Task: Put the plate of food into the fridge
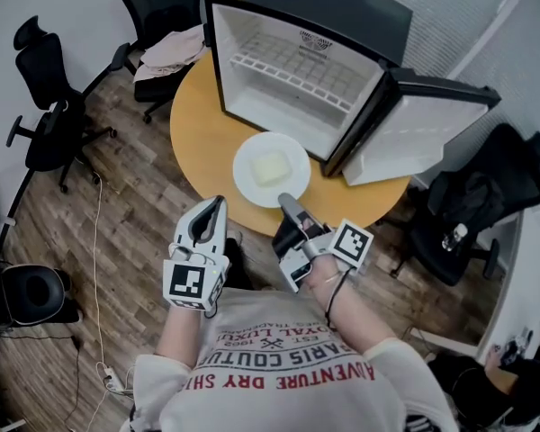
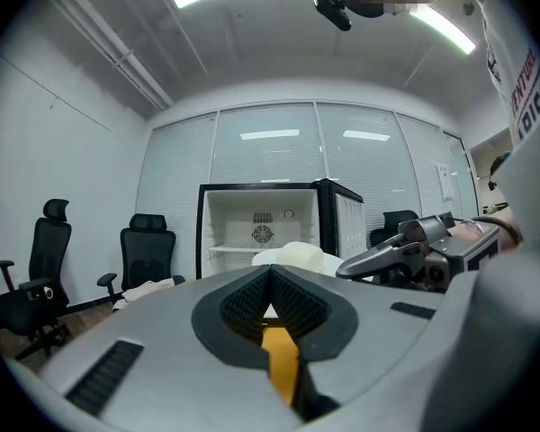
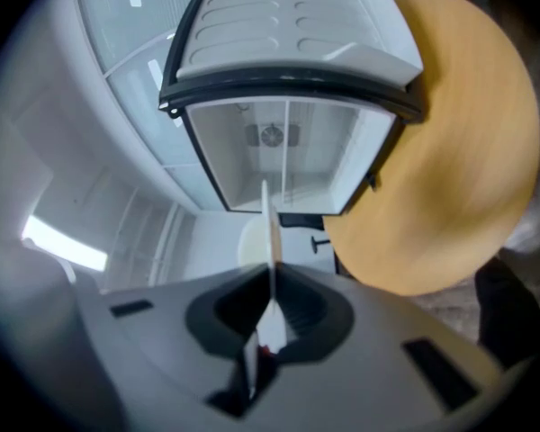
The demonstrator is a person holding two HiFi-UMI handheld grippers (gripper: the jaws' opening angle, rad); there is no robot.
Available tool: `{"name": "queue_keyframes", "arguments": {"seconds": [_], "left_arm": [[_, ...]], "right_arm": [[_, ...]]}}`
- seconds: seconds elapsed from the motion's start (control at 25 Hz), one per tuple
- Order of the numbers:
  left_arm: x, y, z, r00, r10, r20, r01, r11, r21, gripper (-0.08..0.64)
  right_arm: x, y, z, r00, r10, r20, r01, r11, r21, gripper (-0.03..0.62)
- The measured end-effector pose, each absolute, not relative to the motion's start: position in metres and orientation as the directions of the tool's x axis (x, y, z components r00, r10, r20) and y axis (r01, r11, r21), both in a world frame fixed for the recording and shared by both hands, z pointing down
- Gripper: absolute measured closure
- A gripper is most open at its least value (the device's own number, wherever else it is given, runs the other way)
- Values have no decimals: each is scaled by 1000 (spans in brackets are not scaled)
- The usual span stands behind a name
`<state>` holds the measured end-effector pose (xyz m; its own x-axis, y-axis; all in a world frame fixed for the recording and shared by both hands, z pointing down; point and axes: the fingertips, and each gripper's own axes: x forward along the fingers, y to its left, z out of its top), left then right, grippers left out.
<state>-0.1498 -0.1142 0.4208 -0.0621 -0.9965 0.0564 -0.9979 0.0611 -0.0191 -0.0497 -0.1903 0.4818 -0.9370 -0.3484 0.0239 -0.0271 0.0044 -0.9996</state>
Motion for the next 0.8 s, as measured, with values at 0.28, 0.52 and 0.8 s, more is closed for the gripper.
{"name": "queue_keyframes", "arguments": {"seconds": [0.28,0.52,0.8], "left_arm": [[-190,-186,416,45,-998,49,-999,-46,-28,531],[-225,-243,402,158,-986,42,-986,-160,-43,531],[-258,-295,401,268,-962,50,-962,-271,-42,531]], "right_arm": [[-82,-247,477,-893,-450,6,-11,8,-1000,554],[-111,-288,470,-835,-550,5,-7,2,-1000,554],[-131,-327,468,-752,-659,17,-14,-10,-1000,554]]}}
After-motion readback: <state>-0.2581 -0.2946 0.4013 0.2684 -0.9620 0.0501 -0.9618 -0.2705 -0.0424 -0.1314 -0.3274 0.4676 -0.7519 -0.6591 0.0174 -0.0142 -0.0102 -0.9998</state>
